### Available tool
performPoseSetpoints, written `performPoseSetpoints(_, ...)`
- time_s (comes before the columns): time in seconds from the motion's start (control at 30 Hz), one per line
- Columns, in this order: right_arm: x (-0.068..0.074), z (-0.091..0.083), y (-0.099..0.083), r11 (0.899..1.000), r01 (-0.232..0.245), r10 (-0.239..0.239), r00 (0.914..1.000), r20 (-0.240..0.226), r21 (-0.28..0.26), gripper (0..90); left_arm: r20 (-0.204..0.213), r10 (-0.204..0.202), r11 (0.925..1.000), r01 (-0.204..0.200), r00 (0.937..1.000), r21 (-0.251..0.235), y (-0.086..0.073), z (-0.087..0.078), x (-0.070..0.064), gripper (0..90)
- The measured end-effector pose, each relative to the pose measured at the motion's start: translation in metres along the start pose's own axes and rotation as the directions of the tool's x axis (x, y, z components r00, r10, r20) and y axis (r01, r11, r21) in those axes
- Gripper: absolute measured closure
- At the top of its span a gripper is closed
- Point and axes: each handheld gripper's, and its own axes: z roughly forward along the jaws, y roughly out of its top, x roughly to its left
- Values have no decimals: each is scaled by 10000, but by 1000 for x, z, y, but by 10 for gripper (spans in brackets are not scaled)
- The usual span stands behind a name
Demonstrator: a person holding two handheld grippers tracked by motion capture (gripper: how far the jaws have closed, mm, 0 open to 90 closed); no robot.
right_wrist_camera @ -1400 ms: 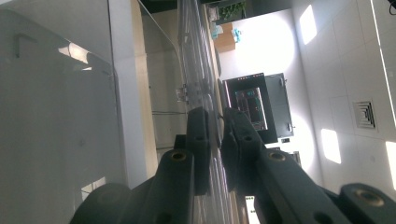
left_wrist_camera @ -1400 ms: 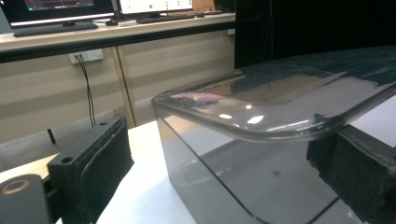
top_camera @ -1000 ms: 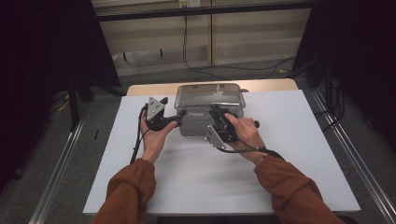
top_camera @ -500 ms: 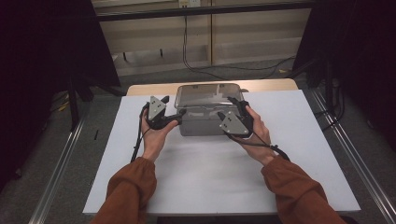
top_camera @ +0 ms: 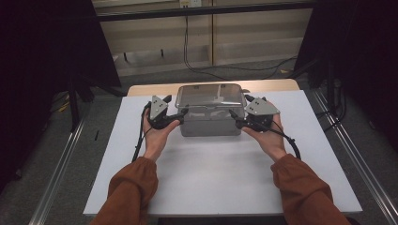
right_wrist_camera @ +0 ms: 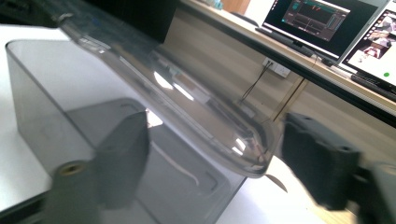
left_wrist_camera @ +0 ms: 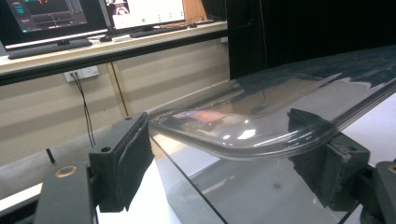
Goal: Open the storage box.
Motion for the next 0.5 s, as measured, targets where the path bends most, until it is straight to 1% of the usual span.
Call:
performPoseSetpoints(0.07, -3, 2, -1, 9999, -108, 109, 9998, 178, -29, 178, -35, 53, 10000, -53, 10000, -37, 1, 1, 0, 225)
performPoseSetpoints(0.1, -4, 3, -1, 9995, -326, 326, 9994, 139, -24, 141, -46, 65, 10000, -66, 10000, -44, 1, 1, 0, 227)
performPoseSetpoints(0.13, -5, 4, -2, 9990, -453, 453, 9988, 164, -5, 127, -33, 51, 10000, -52, 10000, -84, 2, 1, 0, 228)
performPoseSetpoints(0.17, -7, 5, -2, 9983, -569, 571, 9981, 217, -76, 137, -13, 77, 9999, -77, 10000, -102, 3, 2, 0, 232)
performPoseSetpoints(0.23, -11, 7, -3, 9970, -750, 752, 9971, 99, -180, 184, 14, 41, 9999, -41, 10000, -150, 4, 2, 0, 236)
performPoseSetpoints(0.27, -12, 8, -4, 9966, -791, 793, 9968, 37, -249, 202, -8, 81, 9999, -81, 10000, -101, 5, 2, 1, 238)
performPoseSetpoints(0.33, -15, 9, -4, 9965, -774, 775, 9970, 38, -311, 224, -6, 51, 9999, -51, 10000, -150, 6, 3, 2, 242)
performPoseSetpoints(0.37, -17, 10, -4, 9956, -838, 838, 9965, -2, -408, 241, -7, 56, 9999, -56, 10000, -164, 6, 3, 2, 246)
performPoseSetpoints(0.4, -20, 10, -5, 9943, -920, 924, 9957, 53, -547, 241, -11, 87, 9998, -87, 10000, -153, 7, 4, 2, 248)
performPoseSetpoints(0.5, -24, 11, -6, 9914, -1130, 1126, 9936, -91, -654, 267, -29, 36, 9997, -36, 10000, -224, 8, 5, 3, 251)
